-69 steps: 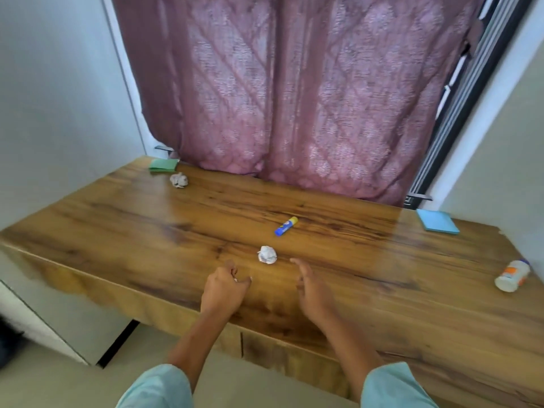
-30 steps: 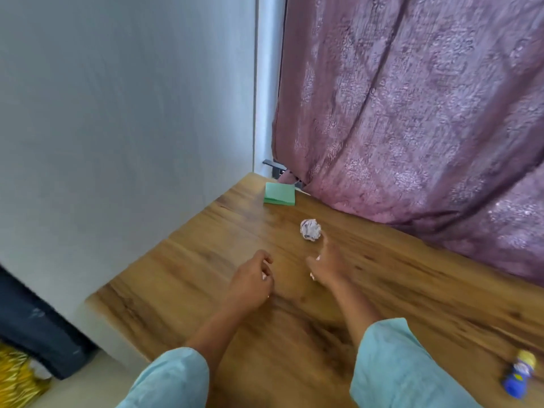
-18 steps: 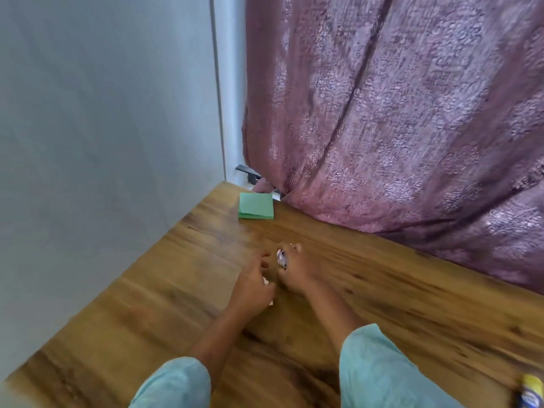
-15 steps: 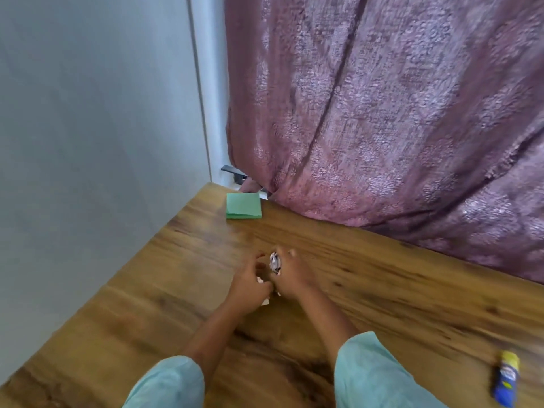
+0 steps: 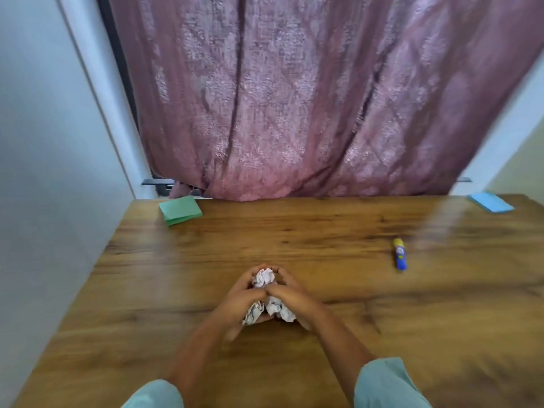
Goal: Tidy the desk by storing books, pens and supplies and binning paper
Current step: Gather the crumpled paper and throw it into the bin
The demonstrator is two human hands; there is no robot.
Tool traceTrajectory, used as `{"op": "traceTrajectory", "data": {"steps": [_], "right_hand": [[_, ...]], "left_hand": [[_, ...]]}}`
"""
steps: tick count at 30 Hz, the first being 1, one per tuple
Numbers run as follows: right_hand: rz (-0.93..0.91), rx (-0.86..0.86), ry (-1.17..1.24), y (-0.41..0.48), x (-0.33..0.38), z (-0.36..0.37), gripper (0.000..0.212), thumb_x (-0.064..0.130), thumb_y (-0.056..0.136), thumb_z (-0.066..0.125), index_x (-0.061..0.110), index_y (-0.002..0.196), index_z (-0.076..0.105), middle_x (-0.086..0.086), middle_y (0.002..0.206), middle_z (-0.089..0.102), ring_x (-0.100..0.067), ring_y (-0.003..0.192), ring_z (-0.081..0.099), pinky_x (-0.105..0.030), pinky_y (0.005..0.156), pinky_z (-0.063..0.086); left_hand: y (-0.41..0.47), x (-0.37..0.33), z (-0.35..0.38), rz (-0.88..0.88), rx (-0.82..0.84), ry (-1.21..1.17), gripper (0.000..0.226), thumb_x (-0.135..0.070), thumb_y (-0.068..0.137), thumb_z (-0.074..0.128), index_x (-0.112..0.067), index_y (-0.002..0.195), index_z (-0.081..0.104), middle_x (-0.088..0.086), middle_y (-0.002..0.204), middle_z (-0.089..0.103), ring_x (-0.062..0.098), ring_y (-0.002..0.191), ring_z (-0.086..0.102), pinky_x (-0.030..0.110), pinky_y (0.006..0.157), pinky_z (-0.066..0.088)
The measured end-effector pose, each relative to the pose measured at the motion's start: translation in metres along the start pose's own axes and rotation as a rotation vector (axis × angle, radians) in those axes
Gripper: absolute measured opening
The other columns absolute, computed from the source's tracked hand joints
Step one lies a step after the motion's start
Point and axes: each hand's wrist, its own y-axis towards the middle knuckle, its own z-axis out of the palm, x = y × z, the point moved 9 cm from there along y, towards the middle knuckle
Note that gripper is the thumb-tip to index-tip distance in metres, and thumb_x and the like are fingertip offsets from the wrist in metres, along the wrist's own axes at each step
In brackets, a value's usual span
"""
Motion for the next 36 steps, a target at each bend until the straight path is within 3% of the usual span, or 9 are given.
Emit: {"op": "traceTrajectory", "data": {"steps": [4,9,12,15,20,24,28,31,36], "right_hand": [[0.037,-0.043,0.262,-0.046,-0.024,0.003,0.042,0.010,0.079,0.063,0.018,0.121,0.058,-0.010,0.090,0.068,-0.018,0.068,0.064,-0.024,0.049,0.045],[0.007,-0.160,0.381,-0.095,-0.055,-0.008,0.043,0.015,0.073,0.062,0.009,0.116,0.063,-0.016,0.095,0.071,-0.025,0.081,0.068,-0.032,0.066,0.053],[-0.012,-0.222,0.408,-0.133,-0.067,-0.024,0.024,0.009,0.086,0.057,0.007,0.110,0.063,-0.009,0.078,0.068,-0.017,0.062,0.063,-0.024,0.050,0.048],[-0.027,-0.295,0.437,-0.174,-0.077,-0.047,0.020,0.004,0.093,0.051,0.003,0.111,0.060,-0.009,0.075,0.066,-0.016,0.057,0.063,-0.022,0.046,0.046],[-0.074,-0.437,0.426,-0.246,-0.096,-0.096,0.025,0.014,0.095,0.055,0.011,0.119,0.062,-0.011,0.103,0.072,-0.020,0.086,0.070,-0.027,0.065,0.053],[-0.087,-0.548,0.446,-0.310,-0.121,-0.133,0.023,0.019,0.096,0.054,0.016,0.118,0.060,-0.004,0.095,0.074,-0.014,0.078,0.070,-0.023,0.060,0.052],[-0.069,-0.646,0.478,-0.387,-0.159,-0.167,0.025,0.023,0.096,0.055,0.017,0.120,0.058,-0.010,0.106,0.072,-0.025,0.092,0.070,-0.032,0.071,0.054],[-0.060,-0.725,0.491,-0.444,-0.188,-0.192,0.023,0.019,0.097,0.053,0.018,0.120,0.057,-0.010,0.108,0.072,-0.024,0.098,0.069,-0.034,0.082,0.055],[-0.058,-0.826,0.490,-0.510,-0.217,-0.228,0.024,0.017,0.095,0.056,0.014,0.119,0.057,-0.014,0.110,0.070,-0.027,0.100,0.068,-0.037,0.085,0.054]], "left_hand": [[-0.018,0.026,0.005,-0.056,0.042,-0.103,0.031,0.005,0.085,0.054,-0.018,0.105,0.057,0.011,0.102,0.068,0.026,0.093,0.066,0.039,0.071,0.055],[-0.041,0.057,0.042,-0.083,0.108,-0.086,0.022,-0.013,0.088,0.062,-0.018,0.109,0.058,0.004,0.096,0.072,0.021,0.085,0.068,0.034,0.067,0.054],[-0.054,0.068,0.072,-0.097,0.139,0.004,0.023,-0.023,0.090,0.062,-0.017,0.112,0.057,0.006,0.096,0.071,0.020,0.077,0.068,0.030,0.058,0.053],[-0.073,0.078,0.112,-0.108,0.202,0.079,0.024,-0.032,0.092,0.058,-0.018,0.112,0.055,0.007,0.094,0.069,0.018,0.070,0.066,0.026,0.050,0.050],[-0.106,0.099,0.186,-0.109,0.331,0.132,0.029,-0.042,0.091,0.056,-0.021,0.112,0.056,0.002,0.087,0.070,0.017,0.062,0.067,0.025,0.048,0.049],[-0.134,0.127,0.247,-0.122,0.441,0.247,0.028,-0.044,0.091,0.055,-0.027,0.113,0.059,0.002,0.085,0.070,0.015,0.058,0.062,0.022,0.047,0.042],[-0.175,0.170,0.311,-0.172,0.572,0.353,0.022,-0.037,0.092,0.056,-0.037,0.114,0.058,0.003,0.078,0.068,0.016,0.051,0.056,0.018,0.045,0.037],[-0.202,0.202,0.352,-0.226,0.593,0.353,0.025,-0.030,0.092,0.059,-0.038,0.115,0.058,0.005,0.085,0.070,0.015,0.050,0.055,0.019,0.045,0.037],[-0.233,0.231,0.413,-0.250,0.627,0.384,0.023,-0.025,0.093,0.056,-0.037,0.112,0.060,0.005,0.083,0.070,0.014,0.051,0.055,0.020,0.048,0.039]]}}
